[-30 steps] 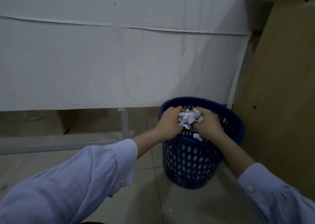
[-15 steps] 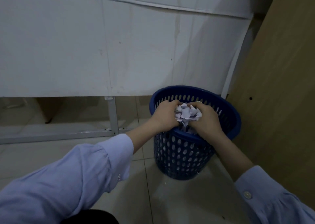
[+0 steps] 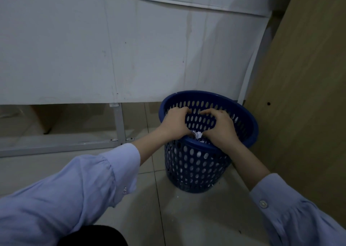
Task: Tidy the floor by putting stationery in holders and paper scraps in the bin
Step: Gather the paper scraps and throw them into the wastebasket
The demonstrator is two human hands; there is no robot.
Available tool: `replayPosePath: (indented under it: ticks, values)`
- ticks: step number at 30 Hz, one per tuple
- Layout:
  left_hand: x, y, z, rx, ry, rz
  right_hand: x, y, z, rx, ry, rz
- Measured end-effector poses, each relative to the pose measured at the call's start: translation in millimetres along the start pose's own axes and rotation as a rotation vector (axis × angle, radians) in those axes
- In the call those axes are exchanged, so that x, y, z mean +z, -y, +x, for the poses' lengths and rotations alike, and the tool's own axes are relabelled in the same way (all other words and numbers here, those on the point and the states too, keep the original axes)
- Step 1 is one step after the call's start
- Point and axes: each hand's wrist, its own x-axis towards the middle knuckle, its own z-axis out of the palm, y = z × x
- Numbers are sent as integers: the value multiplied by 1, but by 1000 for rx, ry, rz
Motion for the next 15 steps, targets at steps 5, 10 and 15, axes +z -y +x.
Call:
replayPosePath:
  ticks: [5,10,15]
  values:
    - [4,6,3,-34,7,32,1,4,-3,26,-85,-12]
    - [8,10,5,-52,7,27,6,4,-6,-24,-207,-18]
    - [4,7,-4,-23,-23,-56,9,6,-8,-79,-278,-49]
